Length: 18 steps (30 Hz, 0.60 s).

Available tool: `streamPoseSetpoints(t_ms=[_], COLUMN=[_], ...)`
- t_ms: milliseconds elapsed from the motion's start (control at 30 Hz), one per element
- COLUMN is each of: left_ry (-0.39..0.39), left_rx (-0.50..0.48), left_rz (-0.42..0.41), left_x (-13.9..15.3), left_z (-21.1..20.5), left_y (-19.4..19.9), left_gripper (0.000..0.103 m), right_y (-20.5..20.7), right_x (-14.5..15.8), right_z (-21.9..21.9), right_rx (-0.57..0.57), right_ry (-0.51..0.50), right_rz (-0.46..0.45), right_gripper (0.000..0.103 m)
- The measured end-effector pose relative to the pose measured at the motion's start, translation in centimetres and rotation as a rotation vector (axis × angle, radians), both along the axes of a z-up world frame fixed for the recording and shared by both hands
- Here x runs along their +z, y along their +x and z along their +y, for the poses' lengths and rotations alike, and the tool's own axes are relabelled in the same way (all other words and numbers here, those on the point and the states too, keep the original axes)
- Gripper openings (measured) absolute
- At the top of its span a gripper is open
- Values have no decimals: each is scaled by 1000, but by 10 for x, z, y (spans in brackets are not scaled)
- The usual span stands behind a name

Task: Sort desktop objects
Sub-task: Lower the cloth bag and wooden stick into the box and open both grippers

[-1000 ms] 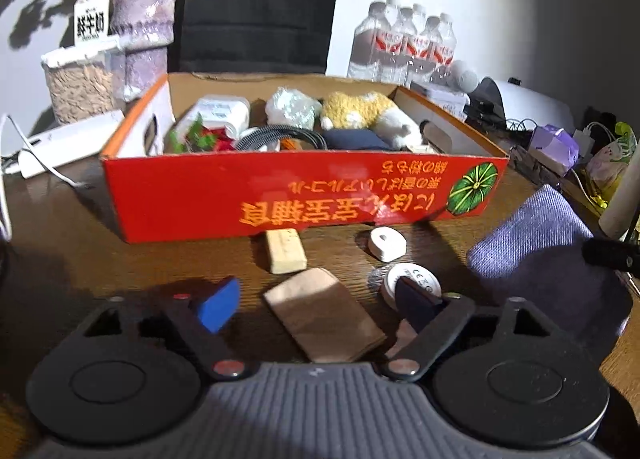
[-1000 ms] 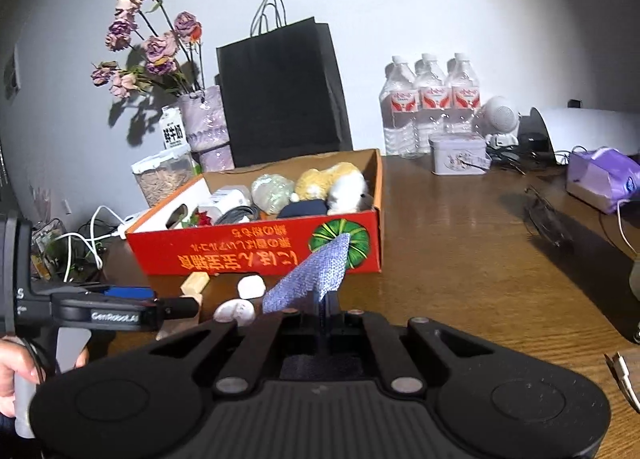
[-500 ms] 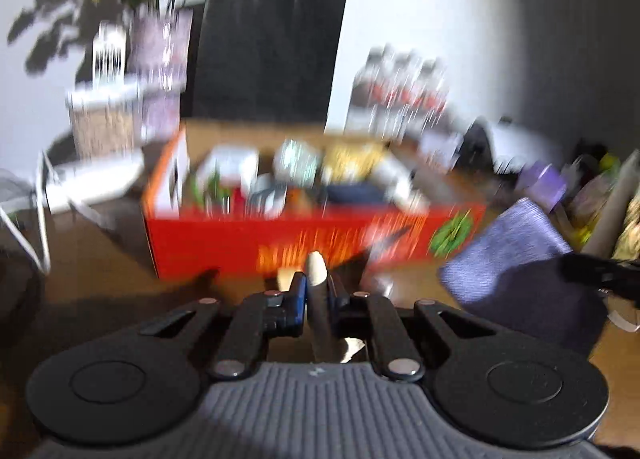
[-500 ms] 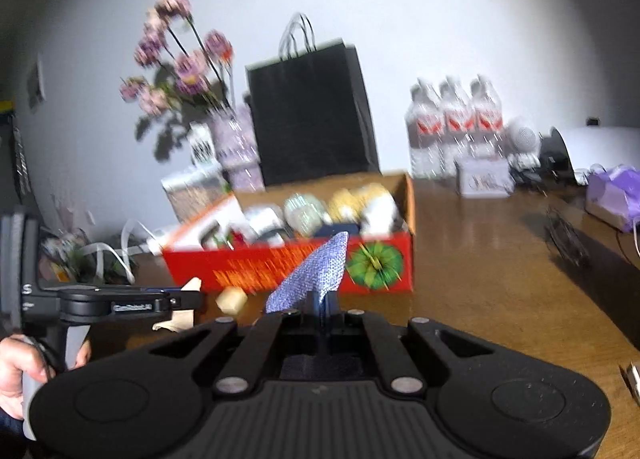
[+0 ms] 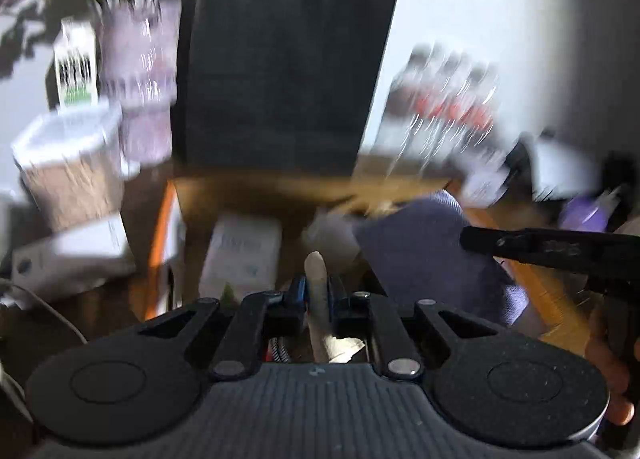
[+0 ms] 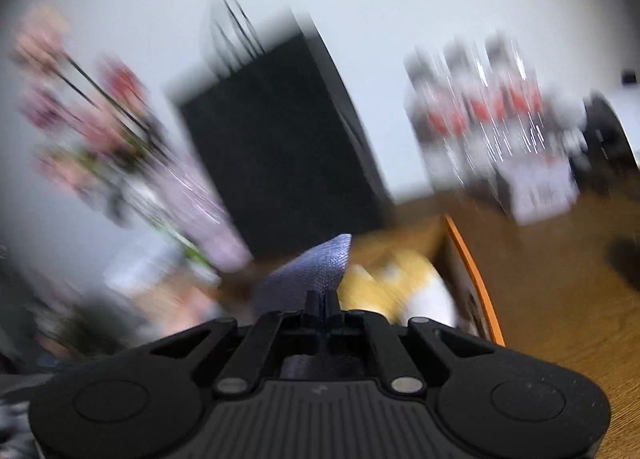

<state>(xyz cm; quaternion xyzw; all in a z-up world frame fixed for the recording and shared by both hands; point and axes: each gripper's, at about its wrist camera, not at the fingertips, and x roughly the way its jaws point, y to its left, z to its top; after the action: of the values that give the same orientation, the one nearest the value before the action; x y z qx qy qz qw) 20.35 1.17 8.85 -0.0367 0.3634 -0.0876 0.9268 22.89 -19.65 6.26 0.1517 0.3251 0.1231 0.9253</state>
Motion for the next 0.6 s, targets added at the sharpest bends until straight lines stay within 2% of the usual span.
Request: streamPoseSetpoints(t_ms=[33,167,200,233,300,333,367,400,467,500,533,600], left_ry=[8,16,19,24,26,31,39,42,45,46,43,30], left_rx=[-9,-13,-4,-10,-17,-17,-12,-5,5,22,51,87], left_rz=[13,24,29,31,4,-16,-32,-43,-59,-69,-80,-95], left_x=[-9,-27,-30,-31,-26,-20,-13,-6,8,14,19,24], left_z=[-4,-11,-10,-11,-11,-11,-12,-11,-11,-10,-8,-4], left_y=[3,11,12,13,10,8,8,9,11,10,8,2], left_gripper=[12,17,23,39,58,64,66,71,83,89,100,103], right_y=[9,11,11,11,10,8,6,5,5,6,8,8], right_x=[-13,-40,-44,-46,-45,-41,-36,-29,-11,-4,0,4], right_z=[8,21,23,24,26,25,24,23,22,23,21,16], right_rx=[-19,0,-15,-29,-44,-42,-40,-42,-35,-7,36,85], right_ry=[-48,-135,-164,-195,-237,-256,-265,-265,-277,-290,-289,-253], right_rz=[51,109,120,126,116,102,86,58,17,5,2,7], right_gripper=[1,2,7,12,23,30,46,56,64,71,74,73])
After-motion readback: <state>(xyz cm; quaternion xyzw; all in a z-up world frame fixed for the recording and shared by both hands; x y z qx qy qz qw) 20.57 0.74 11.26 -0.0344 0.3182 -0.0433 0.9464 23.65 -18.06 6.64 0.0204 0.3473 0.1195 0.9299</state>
